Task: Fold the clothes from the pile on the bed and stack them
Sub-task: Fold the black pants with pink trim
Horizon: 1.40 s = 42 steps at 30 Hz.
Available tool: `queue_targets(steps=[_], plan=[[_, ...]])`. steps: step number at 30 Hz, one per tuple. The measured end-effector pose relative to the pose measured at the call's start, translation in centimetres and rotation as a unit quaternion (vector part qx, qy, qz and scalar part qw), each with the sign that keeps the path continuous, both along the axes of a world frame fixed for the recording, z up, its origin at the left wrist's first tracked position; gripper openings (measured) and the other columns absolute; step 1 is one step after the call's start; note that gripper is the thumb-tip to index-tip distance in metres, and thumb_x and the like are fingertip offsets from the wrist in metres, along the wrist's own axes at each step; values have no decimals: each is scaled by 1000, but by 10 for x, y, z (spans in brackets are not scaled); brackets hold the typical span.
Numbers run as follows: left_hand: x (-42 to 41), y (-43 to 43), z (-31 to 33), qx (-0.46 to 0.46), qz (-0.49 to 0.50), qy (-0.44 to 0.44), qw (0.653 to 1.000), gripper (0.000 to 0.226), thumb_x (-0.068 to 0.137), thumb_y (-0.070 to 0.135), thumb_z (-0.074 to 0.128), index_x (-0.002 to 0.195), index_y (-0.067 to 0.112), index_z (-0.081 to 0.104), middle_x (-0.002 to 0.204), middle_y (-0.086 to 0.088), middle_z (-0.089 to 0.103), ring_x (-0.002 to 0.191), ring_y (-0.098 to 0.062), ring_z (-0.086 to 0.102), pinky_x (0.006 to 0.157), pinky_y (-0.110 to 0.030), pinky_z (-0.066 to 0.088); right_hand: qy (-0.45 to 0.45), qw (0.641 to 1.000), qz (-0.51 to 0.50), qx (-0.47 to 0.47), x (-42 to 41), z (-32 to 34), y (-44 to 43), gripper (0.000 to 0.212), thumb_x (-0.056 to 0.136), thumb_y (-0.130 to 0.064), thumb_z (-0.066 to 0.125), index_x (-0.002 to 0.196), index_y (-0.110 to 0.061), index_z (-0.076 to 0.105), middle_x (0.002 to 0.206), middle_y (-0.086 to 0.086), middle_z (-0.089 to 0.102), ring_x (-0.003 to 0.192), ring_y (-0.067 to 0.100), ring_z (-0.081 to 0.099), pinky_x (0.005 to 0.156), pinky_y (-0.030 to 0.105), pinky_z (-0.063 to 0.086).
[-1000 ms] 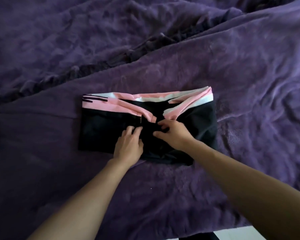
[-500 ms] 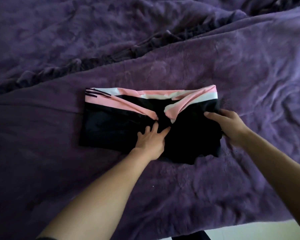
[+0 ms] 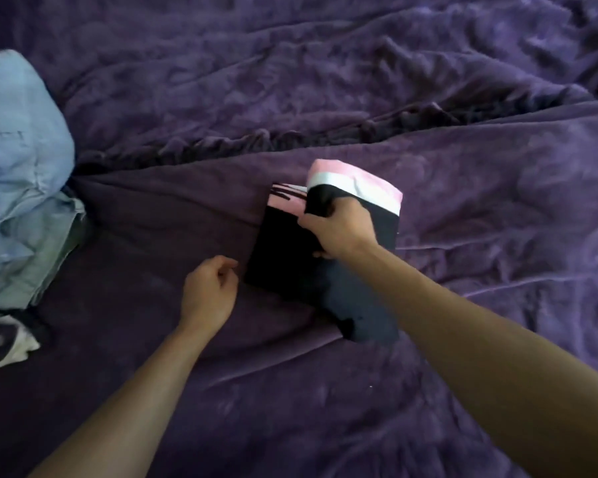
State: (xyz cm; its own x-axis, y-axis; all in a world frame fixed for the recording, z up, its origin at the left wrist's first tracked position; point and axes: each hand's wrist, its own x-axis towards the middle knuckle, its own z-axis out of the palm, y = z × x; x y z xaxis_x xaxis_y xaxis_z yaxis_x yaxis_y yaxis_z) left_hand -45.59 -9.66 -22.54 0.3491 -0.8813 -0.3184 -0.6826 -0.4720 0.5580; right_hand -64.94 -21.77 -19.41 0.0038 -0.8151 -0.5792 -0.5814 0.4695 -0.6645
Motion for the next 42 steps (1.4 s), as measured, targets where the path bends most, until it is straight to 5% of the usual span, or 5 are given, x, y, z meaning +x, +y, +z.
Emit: queue_targets(steps=[6, 10, 16, 22, 42], plan=[[43, 21, -10, 7, 66, -10, 998, 22, 89, 2, 53, 102, 7, 69, 101, -14, 67, 86, -24, 64, 78, -31, 48, -9, 990, 136, 31, 65, -50, 10, 20, 84, -26, 68, 102, -18, 65, 98, 2, 70, 88, 23, 66, 83, 33, 54], [17, -6, -9, -79, 17, -12, 997, 23, 88, 6, 57, 108, 5, 67, 104, -18, 60, 96, -35, 60, 86, -40, 47, 96, 969, 97, -208, 8, -48, 37, 29, 88, -24, 59, 117, -21, 62, 113, -1, 65, 106, 20, 58, 86, 35, 50], [-38, -66, -42, -4, -142, -111, 984, 55, 98, 46, 36, 149, 27, 27, 156, -21, 16, 142, -37, 19, 109, -48, 27, 314, 931, 113, -147, -51, -69, 65, 63, 94, -55, 41, 149, -31, 24, 160, 8, 12, 146, 30, 10, 108, 52, 28], [-37, -72, -104, 27, -209, -203, 956, 66, 96, 57, 27, 152, 32, 5, 155, -30, 3, 143, -42, 11, 112, -50, 21, 291, 949, 64, -108, -29, -117, 69, 74, 89, -65, 33, 152, -34, 8, 160, 15, -5, 143, 34, 17, 105, 53, 31], [-219, -79, -4, -107, -146, -57, 982, 31, 86, 23, 67, 117, 19, 62, 112, -12, 45, 70, -36, 56, 64, -41, 48, 205, 964, -23, -169, -216, -60, 83, 65, 87, -59, 55, 143, -43, 27, 116, 0, 47, 88, 38, 61, 74, 41, 48]])
